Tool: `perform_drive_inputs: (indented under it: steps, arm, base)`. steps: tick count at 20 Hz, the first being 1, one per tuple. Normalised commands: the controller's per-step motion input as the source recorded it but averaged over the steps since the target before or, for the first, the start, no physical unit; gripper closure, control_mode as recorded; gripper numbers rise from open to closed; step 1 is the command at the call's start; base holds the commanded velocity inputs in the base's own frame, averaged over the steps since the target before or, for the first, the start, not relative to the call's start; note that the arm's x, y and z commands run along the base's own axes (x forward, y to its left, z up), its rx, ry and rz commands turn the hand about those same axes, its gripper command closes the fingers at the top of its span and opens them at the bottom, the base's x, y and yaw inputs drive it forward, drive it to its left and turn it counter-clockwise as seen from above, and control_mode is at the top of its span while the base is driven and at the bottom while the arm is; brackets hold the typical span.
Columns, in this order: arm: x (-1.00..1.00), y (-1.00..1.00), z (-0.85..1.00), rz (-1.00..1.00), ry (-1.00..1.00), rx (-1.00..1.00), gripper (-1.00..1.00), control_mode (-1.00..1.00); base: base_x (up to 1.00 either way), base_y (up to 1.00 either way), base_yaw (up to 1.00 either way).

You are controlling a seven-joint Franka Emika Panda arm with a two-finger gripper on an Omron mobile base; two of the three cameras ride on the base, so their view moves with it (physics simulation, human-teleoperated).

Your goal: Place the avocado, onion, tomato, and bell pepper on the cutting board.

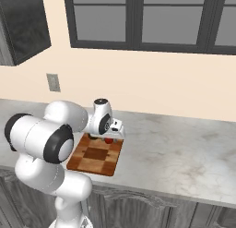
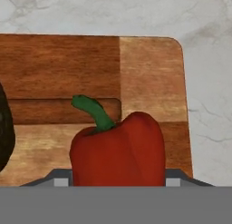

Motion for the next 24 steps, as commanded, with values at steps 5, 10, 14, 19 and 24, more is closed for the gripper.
perform_drive_inputs:
  steps: [5,10,14,19,24]
  arm:
    - [-0.02,0.14,0.01,0.00,0.00,0.00,-1.00,-1.00]
    - [-0.05,0.03,0.10,0.00,0.00,0.00,-1.00,-1.00]
    - [-0.03,0.00,0.20,-0.01,0.00,0.00,-1.00,-1.00]
    - [-0.08,0.06,0.27,-0.04,0.00,0.00,-1.00,-1.00]
    - [-0.22,0.29,0.24,-0.06,0.00,0.00,-1.00,-1.00]
  base:
    - [0.00,0.00,0.00]
    - [0.00,0.00,0.00]
    - [0.00,0.00,0.00]
    - [0.00,0.00,0.00]
    - [0.00,0.00,0.00]
